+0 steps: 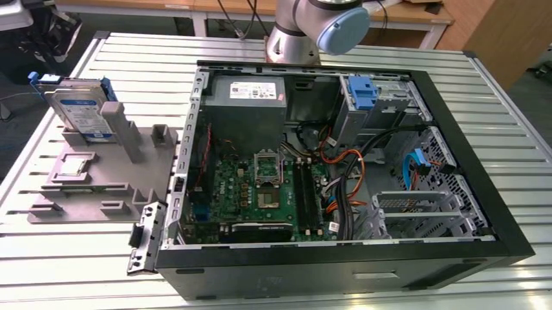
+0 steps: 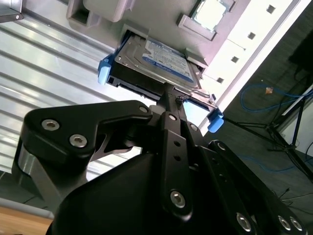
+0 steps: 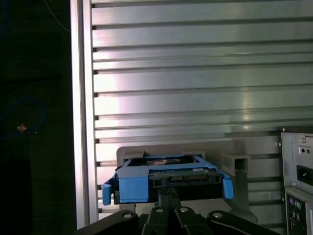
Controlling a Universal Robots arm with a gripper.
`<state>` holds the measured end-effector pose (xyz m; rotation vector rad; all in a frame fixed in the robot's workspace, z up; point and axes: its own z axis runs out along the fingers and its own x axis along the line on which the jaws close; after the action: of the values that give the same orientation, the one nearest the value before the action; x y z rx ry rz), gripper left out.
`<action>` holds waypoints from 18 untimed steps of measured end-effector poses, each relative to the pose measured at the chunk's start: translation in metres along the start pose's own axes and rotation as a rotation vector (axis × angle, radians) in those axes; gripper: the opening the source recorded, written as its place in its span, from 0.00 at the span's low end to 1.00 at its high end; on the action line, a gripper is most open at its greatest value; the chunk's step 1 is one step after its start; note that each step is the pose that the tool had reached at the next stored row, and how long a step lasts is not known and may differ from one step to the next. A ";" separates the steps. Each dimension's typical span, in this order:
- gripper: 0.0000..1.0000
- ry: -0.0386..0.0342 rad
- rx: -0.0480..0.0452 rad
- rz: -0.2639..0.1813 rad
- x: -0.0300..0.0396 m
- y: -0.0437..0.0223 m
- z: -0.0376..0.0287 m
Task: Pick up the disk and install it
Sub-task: 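Reach for the disk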
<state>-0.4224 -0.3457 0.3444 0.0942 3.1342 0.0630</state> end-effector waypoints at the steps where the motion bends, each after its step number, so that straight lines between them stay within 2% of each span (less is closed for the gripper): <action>1: 0.10 0.0004 -0.0001 -0.003 0.0000 -0.0002 0.0013; 8: 0.10 0.0051 0.0013 -0.011 0.0000 -0.0007 0.0045; 18: 0.10 0.0051 0.0013 -0.011 -0.0019 -0.0006 0.0049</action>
<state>-0.4205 -0.3463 0.3395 0.0769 3.1396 0.0613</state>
